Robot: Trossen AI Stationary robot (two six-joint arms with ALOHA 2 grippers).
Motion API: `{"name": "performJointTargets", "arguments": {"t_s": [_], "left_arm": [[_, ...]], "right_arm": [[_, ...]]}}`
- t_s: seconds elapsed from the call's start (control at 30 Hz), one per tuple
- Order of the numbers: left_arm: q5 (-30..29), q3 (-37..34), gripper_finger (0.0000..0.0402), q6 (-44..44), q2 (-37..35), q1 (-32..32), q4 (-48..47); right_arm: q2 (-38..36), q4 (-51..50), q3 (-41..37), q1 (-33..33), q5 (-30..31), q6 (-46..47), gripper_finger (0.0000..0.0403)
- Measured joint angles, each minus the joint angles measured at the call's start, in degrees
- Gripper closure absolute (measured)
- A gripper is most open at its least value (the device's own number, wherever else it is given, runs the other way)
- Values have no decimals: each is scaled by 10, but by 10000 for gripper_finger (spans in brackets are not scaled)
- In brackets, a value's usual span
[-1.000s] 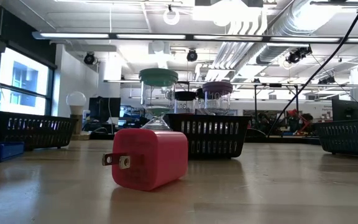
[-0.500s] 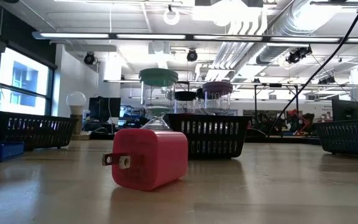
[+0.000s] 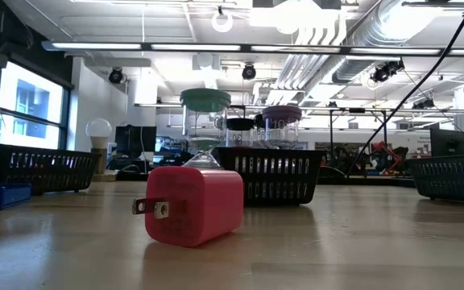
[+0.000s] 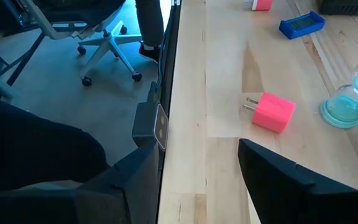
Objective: Pick & Place Office items
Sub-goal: Put the white pink charger adapter into the left black bin
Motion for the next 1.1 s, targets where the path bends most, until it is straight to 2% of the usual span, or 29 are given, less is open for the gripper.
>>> {"name": "performJointTargets", "arguments": {"t_s": [0.37, 0.7, 1.1], "left_arm": [[29, -1, 181, 32, 30, 33, 1], [49, -1, 181, 21, 34, 32, 21], [63, -1, 181, 32, 77, 32, 44]], "right_arm": [[0, 1, 0, 21, 1, 2, 192], [0, 0, 0, 23, 2, 2, 192], [0, -2, 0, 29, 2, 2, 192]]}}
